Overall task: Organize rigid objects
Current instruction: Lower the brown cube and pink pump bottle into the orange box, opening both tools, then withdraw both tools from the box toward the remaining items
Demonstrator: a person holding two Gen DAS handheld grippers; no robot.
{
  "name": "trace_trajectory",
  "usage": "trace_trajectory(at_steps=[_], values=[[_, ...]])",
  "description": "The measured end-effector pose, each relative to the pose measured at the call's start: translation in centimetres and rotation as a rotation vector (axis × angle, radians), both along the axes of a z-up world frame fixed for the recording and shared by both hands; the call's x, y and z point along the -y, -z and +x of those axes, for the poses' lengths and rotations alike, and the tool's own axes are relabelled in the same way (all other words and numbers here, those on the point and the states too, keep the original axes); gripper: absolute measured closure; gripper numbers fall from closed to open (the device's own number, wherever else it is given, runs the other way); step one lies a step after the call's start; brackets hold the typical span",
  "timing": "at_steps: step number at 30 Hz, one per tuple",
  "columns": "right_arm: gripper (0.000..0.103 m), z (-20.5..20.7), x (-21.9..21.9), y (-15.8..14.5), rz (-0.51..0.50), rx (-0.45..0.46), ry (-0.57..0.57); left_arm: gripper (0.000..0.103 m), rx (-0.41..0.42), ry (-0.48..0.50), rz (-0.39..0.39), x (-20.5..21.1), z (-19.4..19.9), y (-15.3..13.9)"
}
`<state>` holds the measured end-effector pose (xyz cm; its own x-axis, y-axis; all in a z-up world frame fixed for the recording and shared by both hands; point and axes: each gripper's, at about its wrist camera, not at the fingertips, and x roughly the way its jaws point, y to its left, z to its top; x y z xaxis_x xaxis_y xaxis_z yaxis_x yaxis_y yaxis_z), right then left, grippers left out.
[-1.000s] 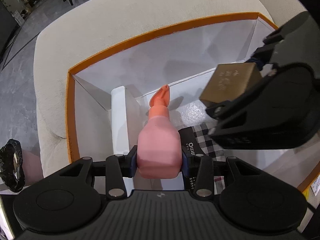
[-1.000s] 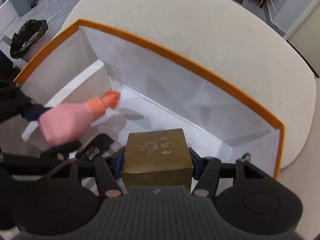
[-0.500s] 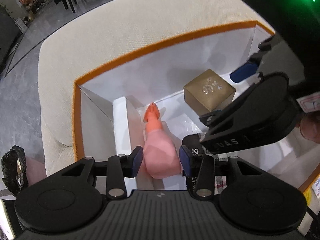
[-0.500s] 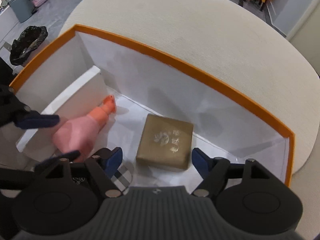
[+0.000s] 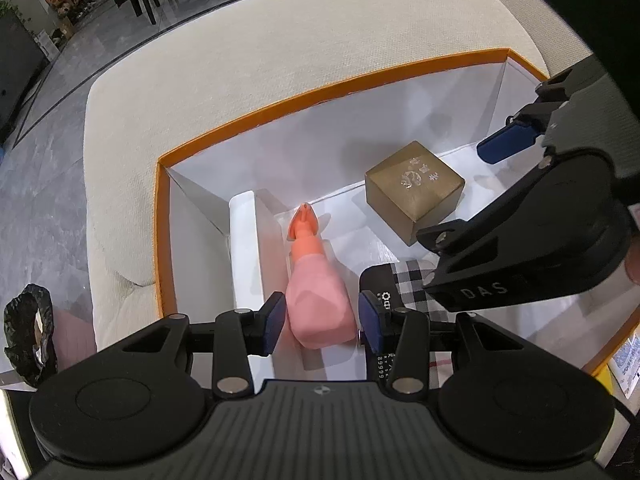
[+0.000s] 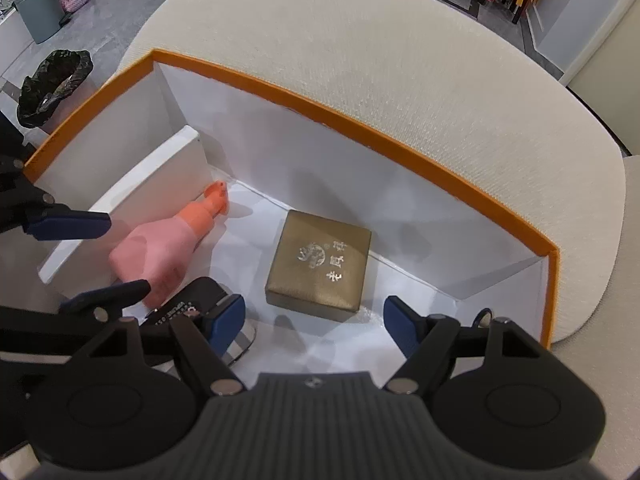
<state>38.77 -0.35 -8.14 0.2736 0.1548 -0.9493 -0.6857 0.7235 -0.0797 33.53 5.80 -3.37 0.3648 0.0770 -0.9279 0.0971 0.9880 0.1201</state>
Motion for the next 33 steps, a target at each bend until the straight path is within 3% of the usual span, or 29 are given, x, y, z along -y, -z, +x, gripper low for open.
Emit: trace_trajectory(at_steps=[12,27,33], values=[[0.028,-1.9,0.8,-3.1,-0.002,0.044,-0.014,0.052,0.036,-0.002,0.008,0.3,-1.8,-2.8],[0.027,-7.2,3.4,-12.4,0.045,0.158,-0.034,0.052,0.163,-0.001,0.039,1.1,-6.6,-10.0],[0.026,-10.8,5.6,-14.9,0.082,0.178,-0.016,0.047,0.218,-0.005,0.024,1.0,-9.7,-11.2]])
